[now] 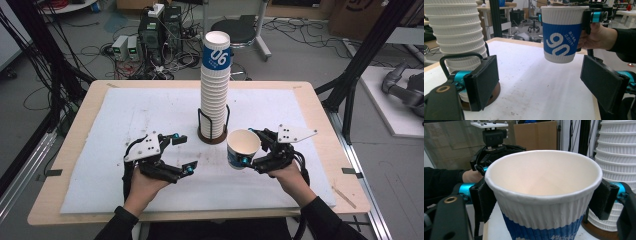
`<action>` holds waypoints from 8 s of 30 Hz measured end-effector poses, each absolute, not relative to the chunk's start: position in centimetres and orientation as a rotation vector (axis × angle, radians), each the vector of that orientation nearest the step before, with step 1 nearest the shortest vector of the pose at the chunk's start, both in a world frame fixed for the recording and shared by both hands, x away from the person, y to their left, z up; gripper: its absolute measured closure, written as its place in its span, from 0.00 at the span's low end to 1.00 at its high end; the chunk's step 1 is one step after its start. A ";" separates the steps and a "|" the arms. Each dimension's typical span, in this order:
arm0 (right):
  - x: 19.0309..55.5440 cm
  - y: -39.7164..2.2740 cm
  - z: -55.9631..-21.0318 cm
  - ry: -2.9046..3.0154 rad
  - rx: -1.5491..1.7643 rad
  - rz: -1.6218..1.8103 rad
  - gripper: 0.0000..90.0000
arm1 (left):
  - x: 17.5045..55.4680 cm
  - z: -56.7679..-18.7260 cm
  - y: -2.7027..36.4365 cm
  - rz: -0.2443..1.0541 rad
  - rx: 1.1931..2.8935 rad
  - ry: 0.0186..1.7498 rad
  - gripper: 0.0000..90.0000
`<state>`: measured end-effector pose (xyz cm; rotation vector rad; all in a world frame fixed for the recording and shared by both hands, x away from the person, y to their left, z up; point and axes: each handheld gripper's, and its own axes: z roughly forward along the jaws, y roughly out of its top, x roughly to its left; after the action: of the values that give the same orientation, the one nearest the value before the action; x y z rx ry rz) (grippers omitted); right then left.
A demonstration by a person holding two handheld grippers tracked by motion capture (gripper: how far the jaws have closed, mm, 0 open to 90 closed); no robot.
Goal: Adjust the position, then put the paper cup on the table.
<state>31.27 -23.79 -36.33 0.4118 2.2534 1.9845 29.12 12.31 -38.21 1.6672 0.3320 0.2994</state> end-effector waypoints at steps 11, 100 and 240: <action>31.1 -24.3 -36.2 2.240 0.414 1.980 0.23 | 29.4 -38.4 12.2 0.306 1.665 0.350 0.17; 40.5 -33.2 -37.1 1.998 0.819 1.728 0.23 | 30.0 -40.0 14.1 0.288 1.618 0.454 0.17; 32.7 -32.5 -37.2 1.997 0.832 1.659 0.15 | 31.2 -39.3 14.1 0.324 1.621 0.486 0.17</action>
<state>32.68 -32.52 -37.24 0.8324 1.9974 1.6588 31.22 14.07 -39.33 1.6206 0.4860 0.3242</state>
